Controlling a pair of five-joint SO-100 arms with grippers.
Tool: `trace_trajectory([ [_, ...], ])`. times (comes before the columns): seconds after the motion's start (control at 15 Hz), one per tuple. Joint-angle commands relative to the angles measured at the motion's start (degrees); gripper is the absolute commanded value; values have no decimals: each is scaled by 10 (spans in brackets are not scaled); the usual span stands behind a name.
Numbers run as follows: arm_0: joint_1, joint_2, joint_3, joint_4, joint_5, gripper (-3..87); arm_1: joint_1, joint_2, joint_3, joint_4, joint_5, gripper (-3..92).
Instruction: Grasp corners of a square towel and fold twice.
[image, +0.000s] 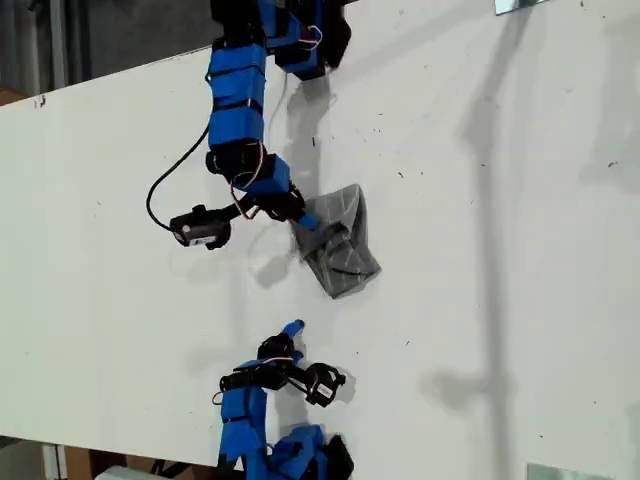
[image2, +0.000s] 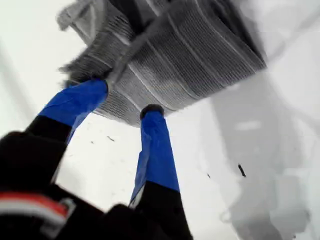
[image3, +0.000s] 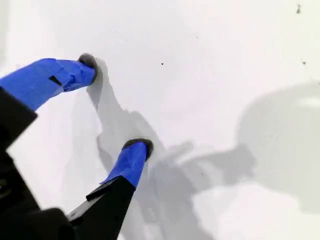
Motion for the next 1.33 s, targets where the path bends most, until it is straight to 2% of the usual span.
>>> trace_trajectory([
  [0.0, 0, 3, -6, 5, -5, 261, 25, 31, 48, 30, 37, 182],
  [0.2, 0, 3, -7, 5, -6, 261, 25, -41, 52, 37, 47, 178],
  [0.6, -1, 2, -8, 5, -6, 261, -105, -106, -145, 68, 14, 187],
  [1.27, -1, 1, -8, 5, -6, 261, -131, -192, -143, -134, -40, 199],
])
